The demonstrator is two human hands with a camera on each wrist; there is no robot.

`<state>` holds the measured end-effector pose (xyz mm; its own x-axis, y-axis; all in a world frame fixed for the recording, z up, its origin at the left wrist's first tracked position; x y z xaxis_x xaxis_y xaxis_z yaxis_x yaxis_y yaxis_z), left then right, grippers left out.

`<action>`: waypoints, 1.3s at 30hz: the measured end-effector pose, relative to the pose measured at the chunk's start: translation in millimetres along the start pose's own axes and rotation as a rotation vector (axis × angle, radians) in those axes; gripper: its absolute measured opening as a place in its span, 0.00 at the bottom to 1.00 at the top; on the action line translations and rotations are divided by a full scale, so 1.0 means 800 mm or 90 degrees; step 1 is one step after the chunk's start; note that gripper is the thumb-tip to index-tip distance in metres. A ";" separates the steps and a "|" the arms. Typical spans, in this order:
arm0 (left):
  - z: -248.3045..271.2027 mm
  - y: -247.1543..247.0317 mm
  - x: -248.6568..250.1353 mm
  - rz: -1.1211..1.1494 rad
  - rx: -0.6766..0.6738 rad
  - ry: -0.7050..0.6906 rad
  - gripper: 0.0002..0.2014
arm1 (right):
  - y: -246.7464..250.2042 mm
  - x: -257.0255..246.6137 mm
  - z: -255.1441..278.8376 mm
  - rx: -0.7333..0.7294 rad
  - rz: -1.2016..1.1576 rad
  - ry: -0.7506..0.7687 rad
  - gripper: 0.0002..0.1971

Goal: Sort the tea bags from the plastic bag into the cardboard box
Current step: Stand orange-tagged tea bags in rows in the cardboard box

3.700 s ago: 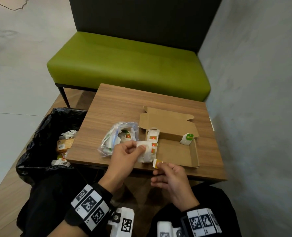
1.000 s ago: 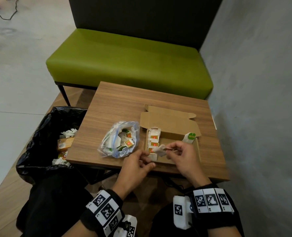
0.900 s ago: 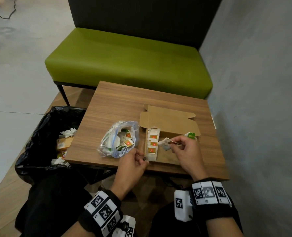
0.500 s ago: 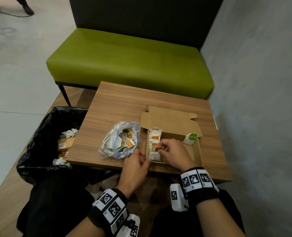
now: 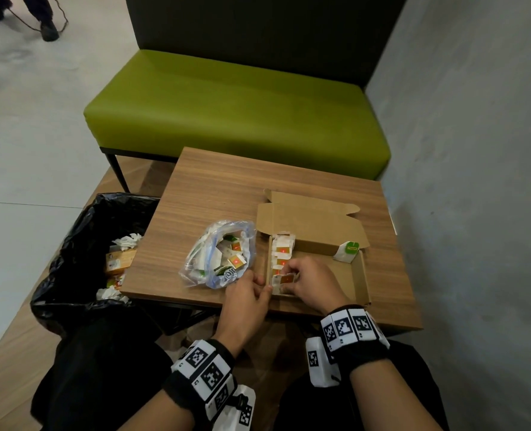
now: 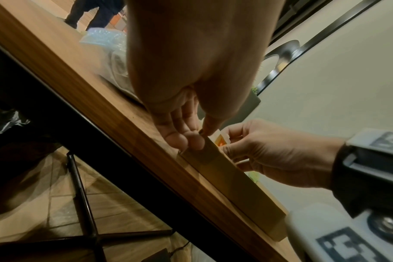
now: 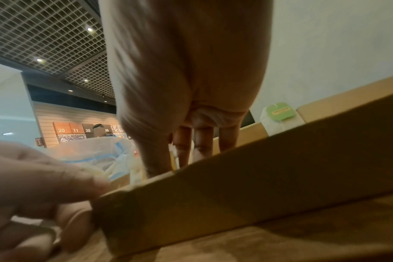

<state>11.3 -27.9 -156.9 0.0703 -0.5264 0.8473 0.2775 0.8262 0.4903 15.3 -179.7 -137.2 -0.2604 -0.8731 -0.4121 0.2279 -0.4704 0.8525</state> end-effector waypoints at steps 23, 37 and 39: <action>-0.002 0.003 0.001 -0.038 0.003 -0.012 0.05 | 0.007 0.021 0.025 0.098 -0.013 -0.107 0.08; 0.018 0.054 0.051 -0.194 0.033 -0.071 0.10 | 0.023 0.023 0.030 0.153 -0.073 -0.118 0.07; 0.020 0.089 0.069 -0.259 0.132 -0.123 0.11 | 0.027 0.014 0.031 0.179 -0.082 -0.107 0.06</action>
<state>19.5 4.8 -71.7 -0.1884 -0.7835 0.5922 0.0485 0.5948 0.8024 -6.1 -196.1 -115.1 -0.4260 -0.7645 -0.4837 -0.0787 -0.5013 0.8617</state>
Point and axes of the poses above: each hand's wrist, its own z-axis away from the middle knuckle, its own y-axis out of the back of the hand, x = y × z, the point moved 8 cm from there along -z, towards the middle knuckle
